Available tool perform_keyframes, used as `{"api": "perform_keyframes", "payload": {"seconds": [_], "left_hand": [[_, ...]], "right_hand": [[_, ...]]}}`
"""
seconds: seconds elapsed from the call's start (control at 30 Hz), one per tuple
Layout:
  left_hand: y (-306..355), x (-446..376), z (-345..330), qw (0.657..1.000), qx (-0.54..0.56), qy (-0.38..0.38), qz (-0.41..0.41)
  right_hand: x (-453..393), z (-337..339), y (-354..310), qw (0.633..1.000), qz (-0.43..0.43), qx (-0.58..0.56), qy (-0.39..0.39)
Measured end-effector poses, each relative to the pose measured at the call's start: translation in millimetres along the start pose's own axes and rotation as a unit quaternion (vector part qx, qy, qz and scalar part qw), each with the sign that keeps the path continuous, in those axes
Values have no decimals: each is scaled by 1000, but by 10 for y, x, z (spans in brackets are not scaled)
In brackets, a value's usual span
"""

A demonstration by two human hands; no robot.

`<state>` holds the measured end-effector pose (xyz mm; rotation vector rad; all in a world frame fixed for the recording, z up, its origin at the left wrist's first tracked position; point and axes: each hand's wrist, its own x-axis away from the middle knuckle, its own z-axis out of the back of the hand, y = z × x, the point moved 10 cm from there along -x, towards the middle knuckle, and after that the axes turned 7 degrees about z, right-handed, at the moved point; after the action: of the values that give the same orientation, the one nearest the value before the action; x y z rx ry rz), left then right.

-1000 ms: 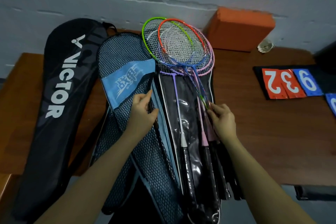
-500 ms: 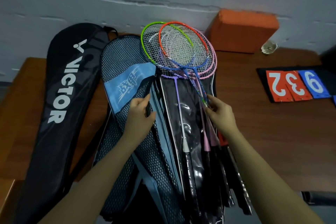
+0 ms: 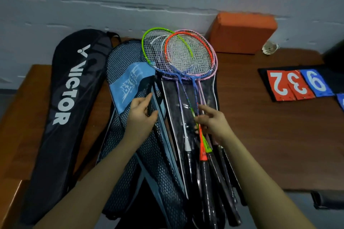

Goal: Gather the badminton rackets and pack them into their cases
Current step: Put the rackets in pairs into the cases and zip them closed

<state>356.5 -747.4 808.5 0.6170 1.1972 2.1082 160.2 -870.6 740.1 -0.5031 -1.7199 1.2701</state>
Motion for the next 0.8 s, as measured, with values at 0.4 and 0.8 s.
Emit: {"api": "perform_keyframes", "payload": {"seconds": [0.4,0.8], "left_hand": [[-108,98,147,1000,-6,-5,21],[-135,-72,-85,996,33,-68,37]], "right_hand": [[145,-53,-160,998,53,-22,8],[743,269,-186,978,145,97,117]]}}
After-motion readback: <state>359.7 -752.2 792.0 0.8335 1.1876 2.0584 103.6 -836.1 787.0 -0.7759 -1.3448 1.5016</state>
